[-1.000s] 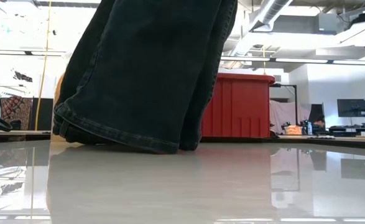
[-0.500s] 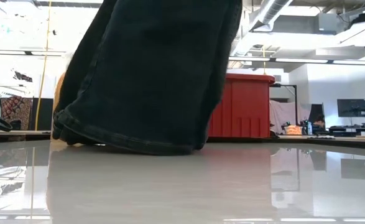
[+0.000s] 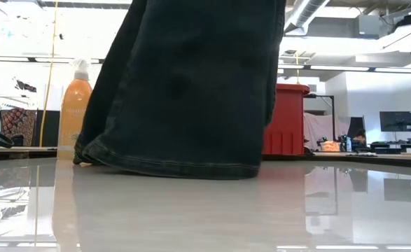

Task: Fold laundry
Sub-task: Fold the dark blue pants

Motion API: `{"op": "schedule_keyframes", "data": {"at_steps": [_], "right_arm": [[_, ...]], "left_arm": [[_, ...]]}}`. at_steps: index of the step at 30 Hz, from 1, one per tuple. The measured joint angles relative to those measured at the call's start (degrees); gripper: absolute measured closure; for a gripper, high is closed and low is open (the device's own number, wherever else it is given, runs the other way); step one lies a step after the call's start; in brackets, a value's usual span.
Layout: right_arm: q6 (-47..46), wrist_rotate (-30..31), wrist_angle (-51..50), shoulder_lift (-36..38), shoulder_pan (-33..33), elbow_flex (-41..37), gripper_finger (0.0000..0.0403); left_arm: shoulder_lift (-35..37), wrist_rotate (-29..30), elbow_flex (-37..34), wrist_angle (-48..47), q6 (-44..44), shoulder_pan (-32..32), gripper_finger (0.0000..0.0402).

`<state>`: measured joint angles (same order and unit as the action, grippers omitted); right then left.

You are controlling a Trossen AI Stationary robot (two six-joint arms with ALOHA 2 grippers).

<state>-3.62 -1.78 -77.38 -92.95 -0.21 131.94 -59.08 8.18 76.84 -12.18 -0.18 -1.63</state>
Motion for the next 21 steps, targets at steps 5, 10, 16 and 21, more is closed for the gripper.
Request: {"op": "schedule_keyframes", "data": {"at_steps": [5,10,16,21], "right_arm": [[0.0,0.0,-0.2,0.0,0.0,0.0,0.0368],[-0.9,0.0,-0.3,0.0,0.0,0.0,0.0368],[-0.9,0.0,-0.4,0.0,0.0,0.0,0.0367],[-0.9,0.0,-0.4,0.0,0.0,0.0,0.0367]], "left_arm": [[-0.2,4.6,0.0,-0.9,-6.2,0.3,0.0189],[-2.8,-2.5,0.0,-1.3,-9.6,2.1,0.0156],[-2.8,-4.5,0.0,-0.8,-6.7,2.4,0.0108],[-1.1,-9.7,0.0,-0.6,-6.6,2.6,0.0089]]}}
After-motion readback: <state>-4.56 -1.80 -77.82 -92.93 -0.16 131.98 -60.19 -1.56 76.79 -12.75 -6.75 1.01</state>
